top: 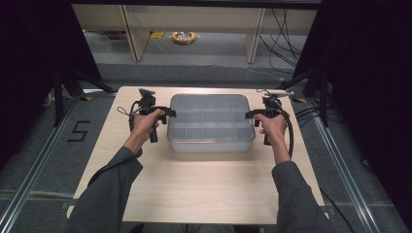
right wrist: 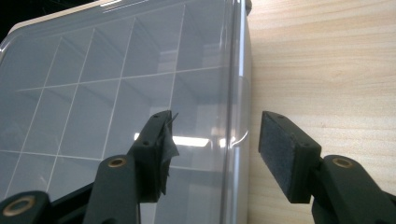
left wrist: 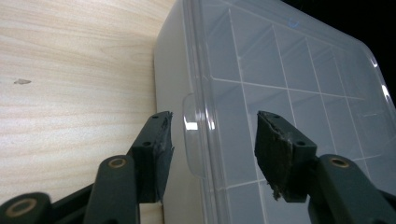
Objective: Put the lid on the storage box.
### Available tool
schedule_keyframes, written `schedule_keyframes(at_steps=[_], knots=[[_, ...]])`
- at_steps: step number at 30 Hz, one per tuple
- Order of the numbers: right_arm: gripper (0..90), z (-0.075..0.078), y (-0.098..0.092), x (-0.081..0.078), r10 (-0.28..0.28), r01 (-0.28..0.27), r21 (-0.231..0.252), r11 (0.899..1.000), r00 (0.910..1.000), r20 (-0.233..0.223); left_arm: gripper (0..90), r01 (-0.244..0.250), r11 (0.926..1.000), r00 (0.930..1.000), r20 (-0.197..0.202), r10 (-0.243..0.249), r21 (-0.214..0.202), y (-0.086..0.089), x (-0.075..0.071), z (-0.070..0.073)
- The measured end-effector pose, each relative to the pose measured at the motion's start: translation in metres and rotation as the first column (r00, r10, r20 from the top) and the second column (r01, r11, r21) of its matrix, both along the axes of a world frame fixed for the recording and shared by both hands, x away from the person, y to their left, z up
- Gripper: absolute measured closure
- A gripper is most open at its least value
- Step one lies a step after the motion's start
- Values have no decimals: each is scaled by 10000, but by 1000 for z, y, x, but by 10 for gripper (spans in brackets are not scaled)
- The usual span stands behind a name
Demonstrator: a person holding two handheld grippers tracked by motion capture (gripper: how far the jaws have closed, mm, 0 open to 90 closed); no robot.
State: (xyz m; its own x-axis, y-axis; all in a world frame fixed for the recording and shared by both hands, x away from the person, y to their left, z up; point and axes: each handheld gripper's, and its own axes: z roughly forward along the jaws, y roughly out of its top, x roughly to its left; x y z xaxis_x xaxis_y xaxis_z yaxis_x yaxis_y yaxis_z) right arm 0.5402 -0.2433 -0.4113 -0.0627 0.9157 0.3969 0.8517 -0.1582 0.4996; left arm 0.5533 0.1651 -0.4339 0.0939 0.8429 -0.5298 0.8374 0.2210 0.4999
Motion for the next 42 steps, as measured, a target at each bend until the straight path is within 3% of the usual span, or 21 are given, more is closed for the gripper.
schedule_keyframes(at_steps=[2, 3, 5, 6, 7, 12, 20, 21, 22, 23, 24, 26, 28, 29, 30, 32, 33, 35, 39, 40, 42], knots=[[459, 0, -1, -1, 131, -131, -6, 9999, 9999, 50, 488, 133, 9998, 9999, 70, -134, 117, 0, -1, 1], [459, -3, -1, 0, 32, -40, 336, 9994, 9997, 235, 507, 153, 9998, 9999, 66, -154, 129, -1, -1, 1], [460, -3, -1, 0, 127, -128, 56, 9999, 9998, 167, 530, 197, 9994, 9997, 107, -200, 274, -2, -1, 2], [460, -2, 2, 1, -155, 156, 149, 9998, 9998, -109, 544, 301, 9987, 9994, 127, -307, 421, -3, -1, 2], [459, -4, -1, 2, 244, -242, -94, 9997, 9995, 183, 554, 334, 9983, 9994, 116, -340, 476, -4, -1, 2], [462, -6, 1, 2, 253, -254, 83, 9996, 9996, 101, 565, 451, 9963, 9988, 165, -464, 730, -8, 0, 1], [466, -12, -4, 2, -216, 222, 519, 9984, 9997, -118, 578, 402, 9974, 9990, 187, -414, 605, -7, 1, 1], [478, -17, -10, 5, 270, -277, 230, 9994, 9991, 325, 579, 400, 9974, 9990, 184, -412, 600, -7, 1, 1], [480, -15, -9, 5, 111, -121, 665, 9977, 9998, 150, 580, 415, 9973, 9989, 189, -427, 602, -7, 1, 1], [481, -16, -9, 6, -2, -10, 641, 9979, 9998, 175, 580, 410, 9974, 9990, 175, -421, 600, -7, 1, 1], [476, -18, -8, 7, -62, 4, 1223, 9925, 9989, 469, 580, 434, 9971, 9989, 169, -445, 618, -7, 1, 1], [474, -16, -10, 6, -196, 188, 1015, 9947, 9998, 67, 579, 495, 9969, 9986, 138, -504, 610, -6, 2, 0], [482, -17, -13, 5, -297, 257, 1507, 9882, 9993, 245, 578, 479, 9973, 9988, 80, -484, 554, -7, 2, -2], [483, -19, -15, 6, -258, 185, 1430, 9895, 9984, 493, 575, 469, 9973, 9988, 87, -474, 558, -8, 2, -3], [511, -18, -15, 4, -546, 499, 1721, 9838, 9982, 230, 570, 434, 9976, 9990, 90, -439, 548, -8, 2, -3], [529, -19, -18, 3, -494, 410, 1695, 9847, 9977, 457, 568, 454, 9968, 9989, 81, -460, 650, -10, 3, -2], [522, -16, -14, 2, -912, 878, 1860, 9786, 9958, 96, 568, 477, 9963, 9988, 86, -485, 709, -11, 3, -1], [518, -17, -14, 2, -979, 947, 1945, 9763, 9952, 65, 568, 451, 9964, 9989, 111, -460, 714, -12, 3, -1], [545, -18, -13, 3, -994, 975, 1688, 9808, 9950, 30, 553, 387, 9967, 9992, 103, -395, 716, -13, 3, 0], [554, -18, -13, 3, -710, 673, 1890, 9797, 9974, 132, 547, 356, 9968, 9993, 110, -365, 718, -13, 3, 0], [578, -18, -10, 3, -447, 431, 1035, 9937, 9989, 138, 531, 225, 9974, 9997, 92, -232, 686, -13, 3, 1]])
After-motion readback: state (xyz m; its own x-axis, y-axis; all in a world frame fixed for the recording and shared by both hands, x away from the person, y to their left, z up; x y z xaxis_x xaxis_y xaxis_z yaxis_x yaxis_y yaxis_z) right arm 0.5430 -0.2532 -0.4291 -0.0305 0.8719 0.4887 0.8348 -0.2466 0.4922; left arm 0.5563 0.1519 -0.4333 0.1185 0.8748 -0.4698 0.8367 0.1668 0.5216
